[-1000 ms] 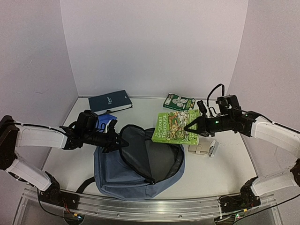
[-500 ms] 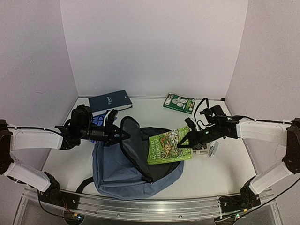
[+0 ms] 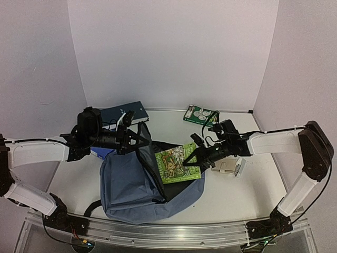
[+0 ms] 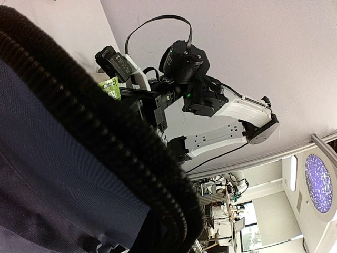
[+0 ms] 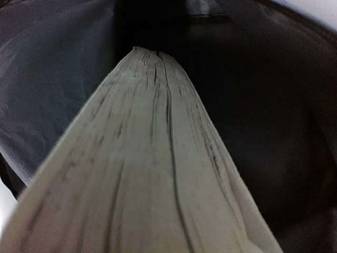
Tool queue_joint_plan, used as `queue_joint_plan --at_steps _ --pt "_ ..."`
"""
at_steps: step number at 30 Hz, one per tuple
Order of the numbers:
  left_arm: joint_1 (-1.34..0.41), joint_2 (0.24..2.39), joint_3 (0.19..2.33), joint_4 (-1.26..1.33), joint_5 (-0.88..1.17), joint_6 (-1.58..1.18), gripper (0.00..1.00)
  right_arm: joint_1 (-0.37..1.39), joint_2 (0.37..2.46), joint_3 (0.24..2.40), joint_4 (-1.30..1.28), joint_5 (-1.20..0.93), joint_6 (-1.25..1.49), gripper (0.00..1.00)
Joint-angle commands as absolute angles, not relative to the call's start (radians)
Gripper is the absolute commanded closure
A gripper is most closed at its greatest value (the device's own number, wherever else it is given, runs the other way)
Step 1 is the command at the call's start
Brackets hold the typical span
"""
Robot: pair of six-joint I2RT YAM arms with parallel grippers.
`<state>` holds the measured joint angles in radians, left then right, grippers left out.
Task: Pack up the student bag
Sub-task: Place the book in the student bag.
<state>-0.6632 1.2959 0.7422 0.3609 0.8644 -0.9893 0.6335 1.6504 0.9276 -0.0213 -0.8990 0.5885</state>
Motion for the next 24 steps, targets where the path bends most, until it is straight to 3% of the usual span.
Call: queue_joint_plan --at_steps 1,19,24 --pt "-0.664 1.307 0.836 0.406 0.932 -0.953 1.00 0.655 1.678 1.021 0.203 -1.000 0.658 1.00" --pt "-0.664 1.477 0.972 0.466 1.012 -0.943 1.00 0.816 2.073 1.303 0.372 -1.011 0.758 1.00" --pt "-0.663 1.470 0.958 0.480 0.990 -0.952 1.00 0.823 2.129 1.329 0.372 -0.933 0.753 0.82"
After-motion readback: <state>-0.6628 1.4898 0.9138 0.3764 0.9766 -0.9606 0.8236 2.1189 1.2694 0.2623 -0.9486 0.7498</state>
